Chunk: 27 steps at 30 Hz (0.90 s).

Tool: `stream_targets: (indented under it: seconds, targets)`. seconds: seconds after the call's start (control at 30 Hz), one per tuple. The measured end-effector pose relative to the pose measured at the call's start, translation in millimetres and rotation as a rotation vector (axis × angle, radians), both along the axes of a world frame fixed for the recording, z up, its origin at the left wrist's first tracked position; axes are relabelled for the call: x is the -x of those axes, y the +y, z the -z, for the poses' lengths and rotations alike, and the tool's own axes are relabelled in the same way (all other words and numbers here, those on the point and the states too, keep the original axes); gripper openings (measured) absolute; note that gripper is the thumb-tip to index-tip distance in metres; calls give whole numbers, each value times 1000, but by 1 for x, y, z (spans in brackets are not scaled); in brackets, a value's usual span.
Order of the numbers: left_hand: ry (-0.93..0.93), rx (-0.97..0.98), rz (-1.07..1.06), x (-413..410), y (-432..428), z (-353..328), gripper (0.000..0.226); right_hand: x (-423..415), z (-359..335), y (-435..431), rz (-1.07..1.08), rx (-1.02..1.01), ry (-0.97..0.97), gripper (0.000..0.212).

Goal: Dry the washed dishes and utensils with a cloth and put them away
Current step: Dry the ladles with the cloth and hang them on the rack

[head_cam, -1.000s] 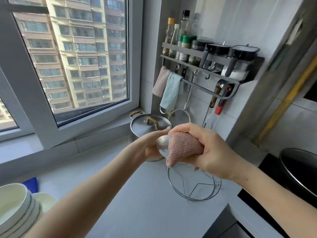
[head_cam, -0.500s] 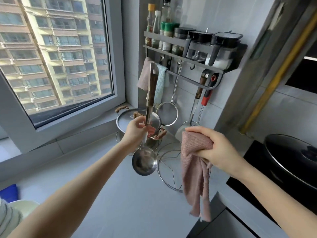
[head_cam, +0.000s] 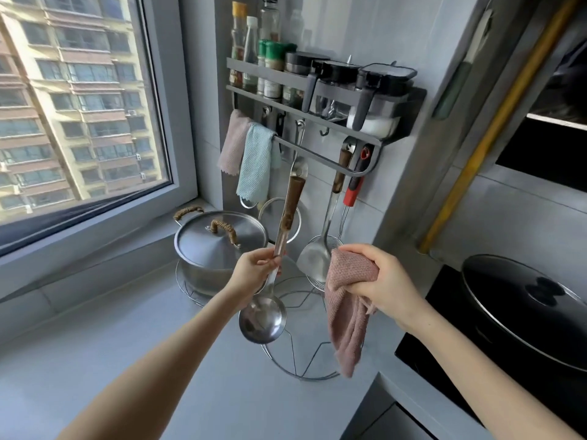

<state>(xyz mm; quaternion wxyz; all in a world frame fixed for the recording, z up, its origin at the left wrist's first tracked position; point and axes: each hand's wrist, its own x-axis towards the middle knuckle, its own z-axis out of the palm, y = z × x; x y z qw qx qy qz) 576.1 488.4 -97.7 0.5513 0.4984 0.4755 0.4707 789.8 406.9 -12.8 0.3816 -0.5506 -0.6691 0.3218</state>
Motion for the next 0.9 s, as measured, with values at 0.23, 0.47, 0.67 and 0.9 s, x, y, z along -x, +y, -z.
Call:
stream_targets:
  seconds: [0.23,0.47,0.67,0.9]
  targets:
    - [-60,57,43,-35,40,30,17,-17,7,38,46,51,-65,66]
    - [-45,26,11,-58,93,42,16,-33,-6,79,21,119,-61,106]
    - [-99,5,3,-65,140,38,29,-39,-9,109,22,110,-65,103]
    - [-155,-142,101,-67,174,14,16,-32,0,129,3,84,-146,101]
